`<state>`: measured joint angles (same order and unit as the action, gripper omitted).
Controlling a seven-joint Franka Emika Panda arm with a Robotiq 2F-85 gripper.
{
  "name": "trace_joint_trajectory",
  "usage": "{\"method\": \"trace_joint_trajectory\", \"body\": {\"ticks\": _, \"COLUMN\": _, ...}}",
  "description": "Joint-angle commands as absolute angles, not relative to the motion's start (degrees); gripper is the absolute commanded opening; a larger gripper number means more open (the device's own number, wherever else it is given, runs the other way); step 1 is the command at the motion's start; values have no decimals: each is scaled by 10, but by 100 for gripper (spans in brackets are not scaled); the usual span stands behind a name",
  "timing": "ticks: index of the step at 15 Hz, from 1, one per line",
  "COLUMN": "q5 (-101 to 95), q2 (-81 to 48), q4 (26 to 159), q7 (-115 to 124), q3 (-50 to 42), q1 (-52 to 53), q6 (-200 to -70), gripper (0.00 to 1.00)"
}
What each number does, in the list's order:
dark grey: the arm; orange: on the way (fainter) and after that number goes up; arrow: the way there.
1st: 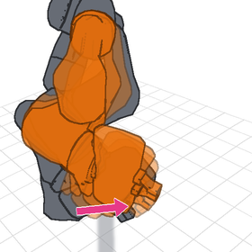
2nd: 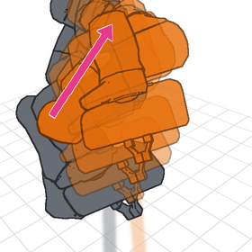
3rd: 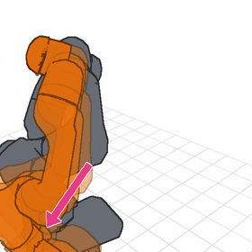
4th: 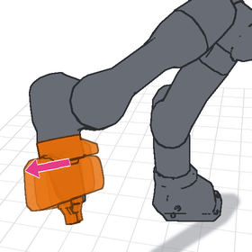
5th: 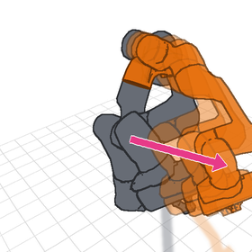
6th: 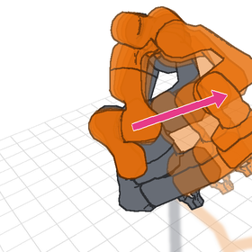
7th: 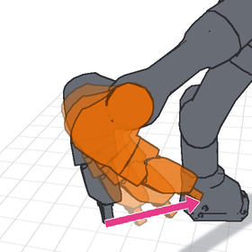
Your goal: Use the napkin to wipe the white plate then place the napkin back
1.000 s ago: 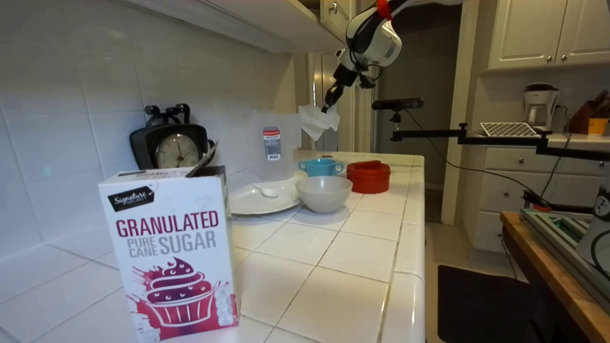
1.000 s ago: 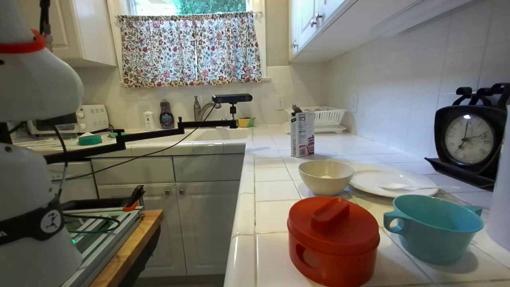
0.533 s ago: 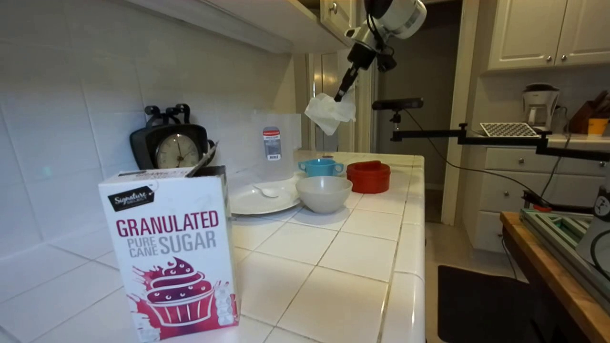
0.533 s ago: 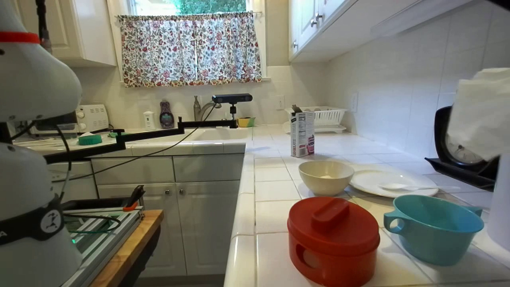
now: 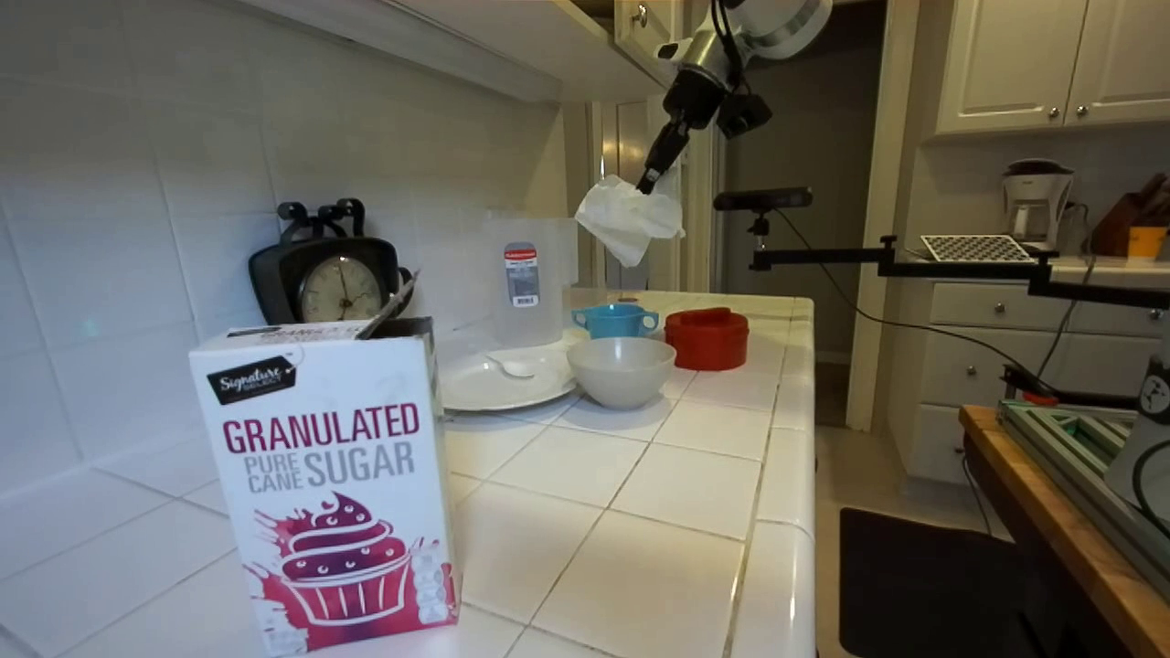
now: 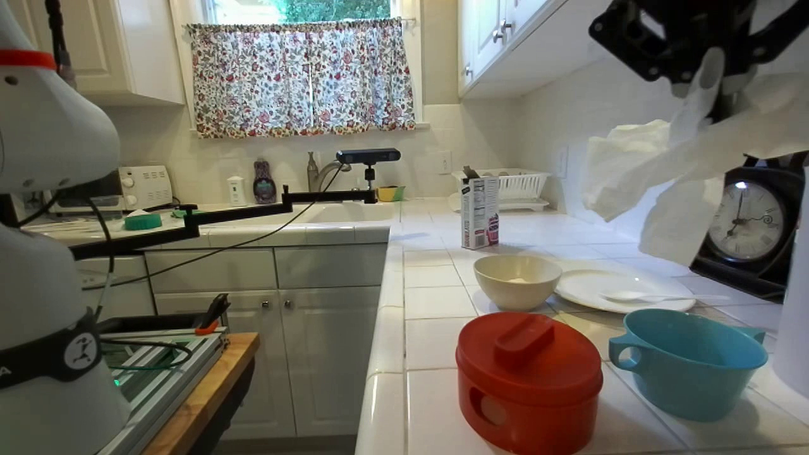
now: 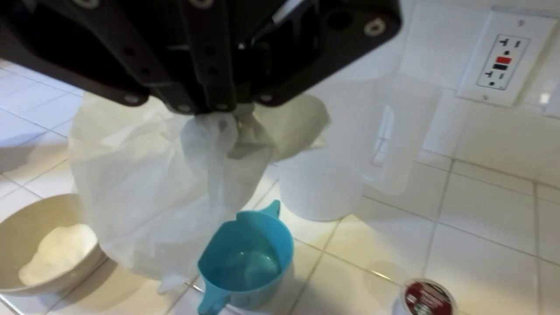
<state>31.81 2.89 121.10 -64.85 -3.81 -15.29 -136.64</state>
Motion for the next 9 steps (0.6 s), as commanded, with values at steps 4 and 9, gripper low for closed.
{"method": "trace_joint_trajectory", "body": {"ticks": 4, "q5": 418, "q2": 14, "q4": 1213, "q7": -719, "q3": -55, "q1": -85, "q6": -1388, "gripper": 0}}
{"method": "trace_joint_trajectory", "body": {"ticks": 9, "q5": 447, "q2": -16, "q4": 1211, "q7": -729, "q3": -41, "q1": -64, "q6": -1402, "gripper": 0}}
